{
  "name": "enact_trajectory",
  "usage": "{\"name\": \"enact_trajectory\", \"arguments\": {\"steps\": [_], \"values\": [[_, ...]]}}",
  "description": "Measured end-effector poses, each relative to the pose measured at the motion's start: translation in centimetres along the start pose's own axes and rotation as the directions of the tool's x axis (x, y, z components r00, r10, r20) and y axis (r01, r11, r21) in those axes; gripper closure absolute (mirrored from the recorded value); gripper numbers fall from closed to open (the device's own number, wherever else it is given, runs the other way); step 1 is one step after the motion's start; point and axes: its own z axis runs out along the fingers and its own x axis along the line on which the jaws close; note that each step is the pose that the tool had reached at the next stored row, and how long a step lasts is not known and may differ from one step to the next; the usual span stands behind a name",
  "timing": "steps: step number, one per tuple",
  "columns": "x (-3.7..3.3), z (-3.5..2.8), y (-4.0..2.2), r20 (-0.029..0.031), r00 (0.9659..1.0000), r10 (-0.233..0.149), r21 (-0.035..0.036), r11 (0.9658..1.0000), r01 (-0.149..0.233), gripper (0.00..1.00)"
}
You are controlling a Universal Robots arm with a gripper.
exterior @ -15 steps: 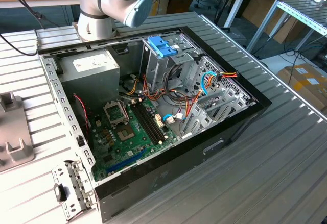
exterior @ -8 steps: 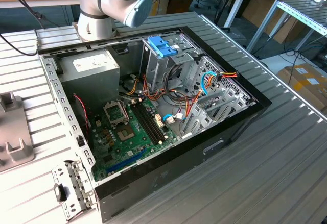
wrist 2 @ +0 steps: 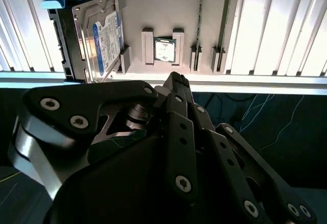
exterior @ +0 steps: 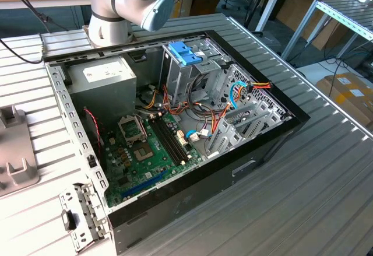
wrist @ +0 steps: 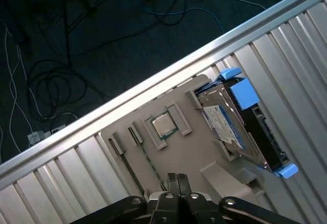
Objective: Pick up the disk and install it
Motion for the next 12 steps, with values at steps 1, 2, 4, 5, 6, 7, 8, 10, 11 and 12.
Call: {"name": "enact_trajectory", "arguments": {"steps": [1, 2, 4, 5, 6, 7, 8, 10, 11, 12], "values": [[0.00, 0.00, 0.00, -0.0001, 1.0000, -0.003, -0.0001, 1.0000, 0.003, 0.89], [0.00, 0.00, 0.00, -0.0003, 1.0000, -0.007, -0.0002, 1.0000, 0.007, 0.89], [0.00, 0.00, 0.00, -0.0006, 0.9999, -0.013, -0.0003, 0.9999, 0.013, 0.89], [0.00, 0.00, 0.00, -0.0008, 0.9999, -0.017, -0.0004, 0.9999, 0.017, 0.89], [0.00, 0.00, 0.00, -0.0009, 0.9998, -0.020, -0.0005, 0.9998, 0.020, 0.89], [0.00, 0.00, 0.00, -0.0011, 0.9997, -0.024, -0.0006, 0.9997, 0.024, 0.89], [0.00, 0.00, 0.00, -0.0013, 0.9996, -0.028, -0.0007, 0.9996, 0.028, 0.89], [0.00, 0.00, 0.00, -0.0016, 0.9994, -0.036, -0.0009, 0.9994, 0.036, 0.89], [0.00, 0.00, 0.00, -0.0017, 0.9992, -0.039, -0.0010, 0.9992, 0.039, 0.89], [0.00, 0.00, 0.00, -0.0019, 0.9991, -0.043, -0.0011, 0.9991, 0.043, 0.89]]}}
